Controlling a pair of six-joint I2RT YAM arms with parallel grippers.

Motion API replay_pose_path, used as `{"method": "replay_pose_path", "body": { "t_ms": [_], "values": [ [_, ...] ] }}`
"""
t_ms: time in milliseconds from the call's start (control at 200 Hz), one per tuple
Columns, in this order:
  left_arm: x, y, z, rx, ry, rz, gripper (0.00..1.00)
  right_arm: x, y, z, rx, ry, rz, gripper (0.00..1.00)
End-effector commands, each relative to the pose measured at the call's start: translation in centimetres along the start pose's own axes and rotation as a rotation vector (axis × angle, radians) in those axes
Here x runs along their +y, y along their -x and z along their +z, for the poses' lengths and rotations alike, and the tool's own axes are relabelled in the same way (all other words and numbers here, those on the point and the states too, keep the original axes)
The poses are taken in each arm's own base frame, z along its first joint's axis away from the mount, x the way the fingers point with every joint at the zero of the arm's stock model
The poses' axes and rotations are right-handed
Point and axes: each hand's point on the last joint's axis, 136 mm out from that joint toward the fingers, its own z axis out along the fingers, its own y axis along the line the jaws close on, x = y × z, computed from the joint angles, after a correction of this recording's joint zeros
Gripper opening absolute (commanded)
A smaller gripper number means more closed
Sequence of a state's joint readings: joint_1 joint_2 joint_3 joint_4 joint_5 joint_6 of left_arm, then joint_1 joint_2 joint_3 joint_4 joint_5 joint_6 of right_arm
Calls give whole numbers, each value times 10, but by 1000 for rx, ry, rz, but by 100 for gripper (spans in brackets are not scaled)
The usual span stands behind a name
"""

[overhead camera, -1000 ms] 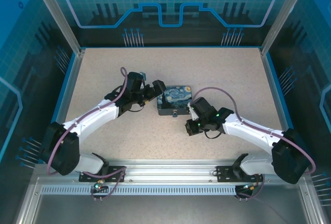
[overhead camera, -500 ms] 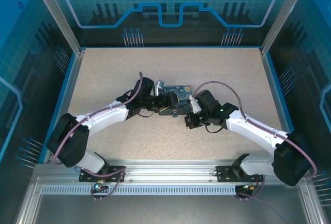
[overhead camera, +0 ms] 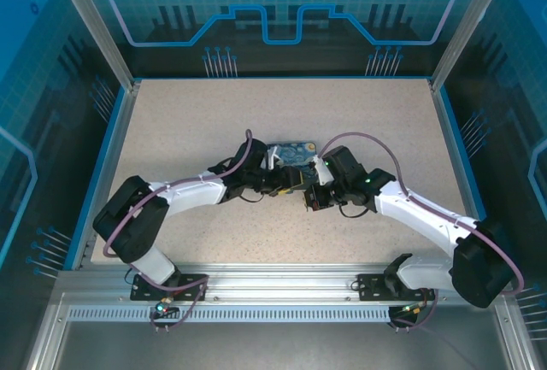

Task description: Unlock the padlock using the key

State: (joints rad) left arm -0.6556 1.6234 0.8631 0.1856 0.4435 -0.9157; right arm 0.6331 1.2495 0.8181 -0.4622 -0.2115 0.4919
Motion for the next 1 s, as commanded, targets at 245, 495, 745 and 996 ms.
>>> {"method": "replay_pose_path", "body": {
  "t_ms": [245, 495, 745, 996],
  "values": [
    [-18, -8, 17, 47, -57, 10, 41, 12, 19, -16, -63, 53, -18, 0],
    [-22, -8, 19, 48, -77, 5, 35, 11, 19, -14, -58, 54, -15, 0],
    [-31, -8, 20, 46, -121, -3, 35, 8, 17, -11, -51, 49, -11, 0],
    [-32, -12, 23, 64, -129, -3, 22, 8, 17, -11, -51, 48, -9, 0]
  ]
}}
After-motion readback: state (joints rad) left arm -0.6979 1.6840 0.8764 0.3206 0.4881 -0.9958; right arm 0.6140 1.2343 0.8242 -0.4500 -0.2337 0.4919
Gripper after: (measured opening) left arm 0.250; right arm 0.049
